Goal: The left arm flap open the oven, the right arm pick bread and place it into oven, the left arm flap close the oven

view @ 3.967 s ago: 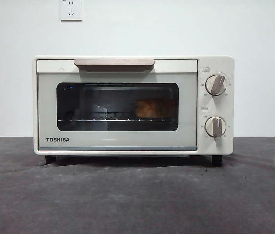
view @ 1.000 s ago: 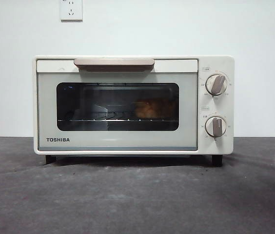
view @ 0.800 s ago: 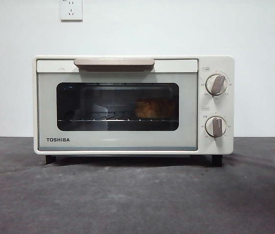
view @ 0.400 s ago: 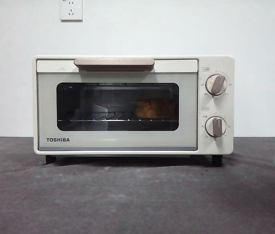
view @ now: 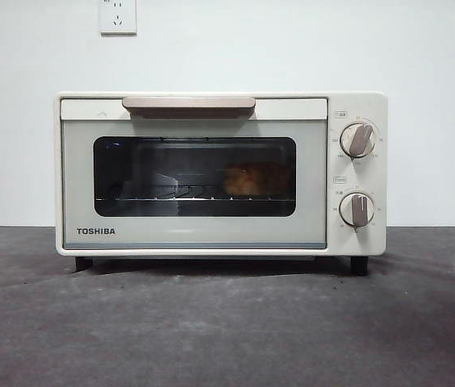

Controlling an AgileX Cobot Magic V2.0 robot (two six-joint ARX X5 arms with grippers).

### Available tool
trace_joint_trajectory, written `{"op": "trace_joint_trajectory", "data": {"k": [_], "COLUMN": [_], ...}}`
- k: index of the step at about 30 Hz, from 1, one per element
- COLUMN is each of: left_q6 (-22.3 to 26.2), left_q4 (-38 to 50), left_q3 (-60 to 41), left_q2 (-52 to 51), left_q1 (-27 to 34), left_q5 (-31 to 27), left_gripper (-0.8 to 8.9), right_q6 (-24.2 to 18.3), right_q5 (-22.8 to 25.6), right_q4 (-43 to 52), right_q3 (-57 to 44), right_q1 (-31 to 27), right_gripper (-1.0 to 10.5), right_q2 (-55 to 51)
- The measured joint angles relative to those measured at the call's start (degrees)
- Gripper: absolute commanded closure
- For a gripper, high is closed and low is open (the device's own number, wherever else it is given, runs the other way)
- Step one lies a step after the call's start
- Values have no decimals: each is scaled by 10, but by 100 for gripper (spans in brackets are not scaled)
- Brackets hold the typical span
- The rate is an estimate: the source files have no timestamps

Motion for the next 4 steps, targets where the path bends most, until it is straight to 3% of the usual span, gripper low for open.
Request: {"op": "trace_joint_trajectory", "data": {"k": [4], "left_q6": [0], "left_q4": [0], "left_q3": [0], "left_q2": [0], "left_q1": [0], "left_q5": [0], "left_gripper": [794], "right_q6": [0], "right_q5": [0], "right_q4": [0], "right_q3": [0], "right_q1": [0], "right_gripper": [940], "right_q2": [0]}}
